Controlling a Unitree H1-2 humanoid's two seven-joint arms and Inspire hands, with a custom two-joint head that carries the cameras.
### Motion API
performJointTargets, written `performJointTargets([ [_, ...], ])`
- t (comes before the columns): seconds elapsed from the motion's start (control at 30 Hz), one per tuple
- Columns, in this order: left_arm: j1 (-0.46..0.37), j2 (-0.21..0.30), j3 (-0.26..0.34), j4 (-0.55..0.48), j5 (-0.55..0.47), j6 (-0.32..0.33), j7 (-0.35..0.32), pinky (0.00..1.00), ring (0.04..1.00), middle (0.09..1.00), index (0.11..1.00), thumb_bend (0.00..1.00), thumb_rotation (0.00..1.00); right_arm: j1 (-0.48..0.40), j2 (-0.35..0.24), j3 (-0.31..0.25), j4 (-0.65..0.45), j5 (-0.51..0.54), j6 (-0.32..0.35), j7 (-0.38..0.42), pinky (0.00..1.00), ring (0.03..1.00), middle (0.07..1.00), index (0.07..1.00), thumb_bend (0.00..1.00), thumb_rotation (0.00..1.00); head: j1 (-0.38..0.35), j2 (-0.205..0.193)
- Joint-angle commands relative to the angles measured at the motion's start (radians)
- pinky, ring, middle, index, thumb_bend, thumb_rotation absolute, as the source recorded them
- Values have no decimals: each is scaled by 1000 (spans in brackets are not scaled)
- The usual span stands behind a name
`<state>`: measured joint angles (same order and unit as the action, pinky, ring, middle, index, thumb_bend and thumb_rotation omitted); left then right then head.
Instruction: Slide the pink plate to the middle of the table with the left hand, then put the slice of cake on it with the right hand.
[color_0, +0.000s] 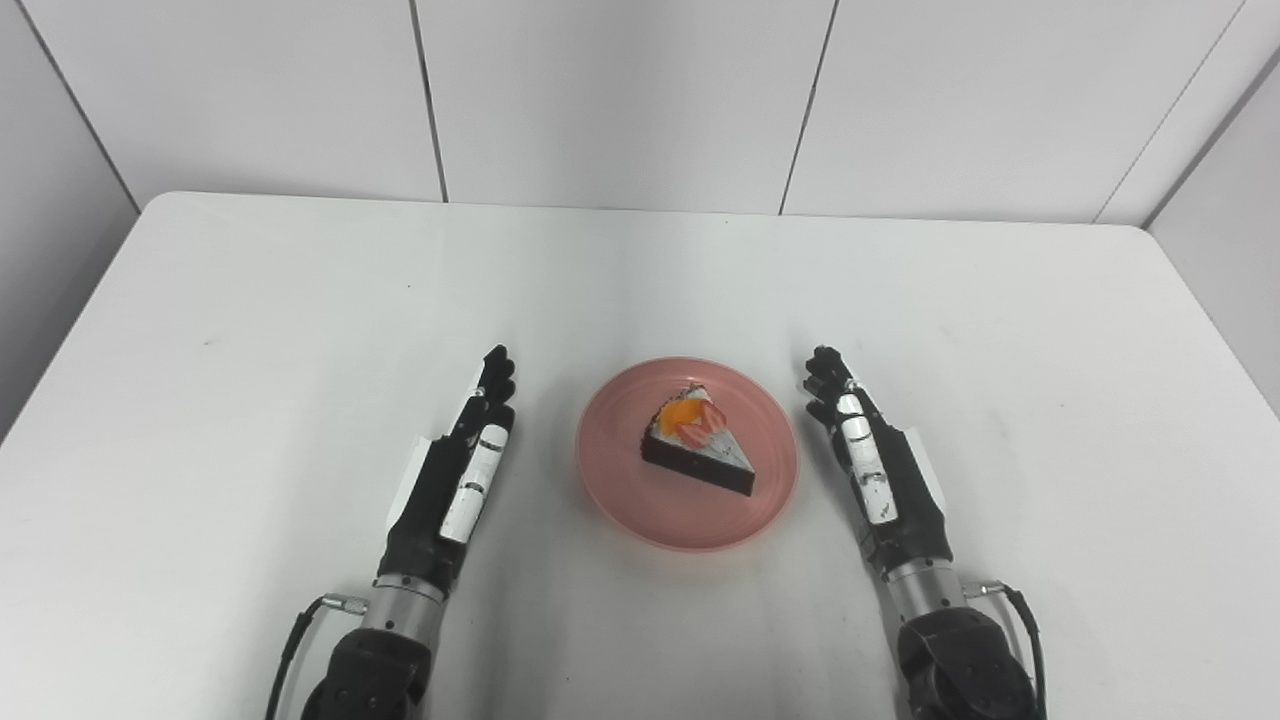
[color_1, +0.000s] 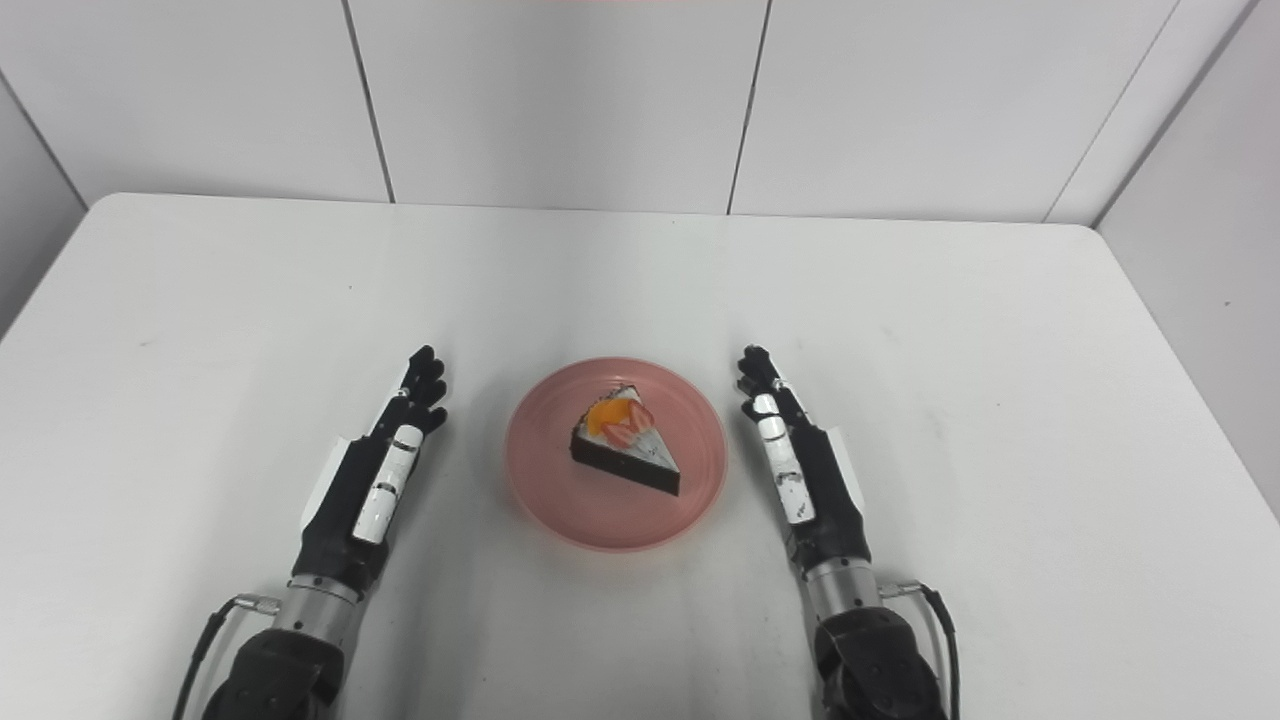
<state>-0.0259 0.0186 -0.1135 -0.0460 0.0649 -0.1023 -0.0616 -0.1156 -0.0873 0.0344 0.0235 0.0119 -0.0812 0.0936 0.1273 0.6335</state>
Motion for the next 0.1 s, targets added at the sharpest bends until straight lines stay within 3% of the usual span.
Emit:
performJointTargets([
  [0.0,46,6,-9,29,16,-1,-4,959,978,990,973,443,1000,5,-15,10,-11,-19,-23,10,926,919,924,921,254,1000,4,-3],
  [0.07,48,7,-12,25,18,-1,-4,952,977,989,973,440,1000,8,-21,17,-14,-30,-29,13,912,912,921,921,261,1000,5,-4],
])
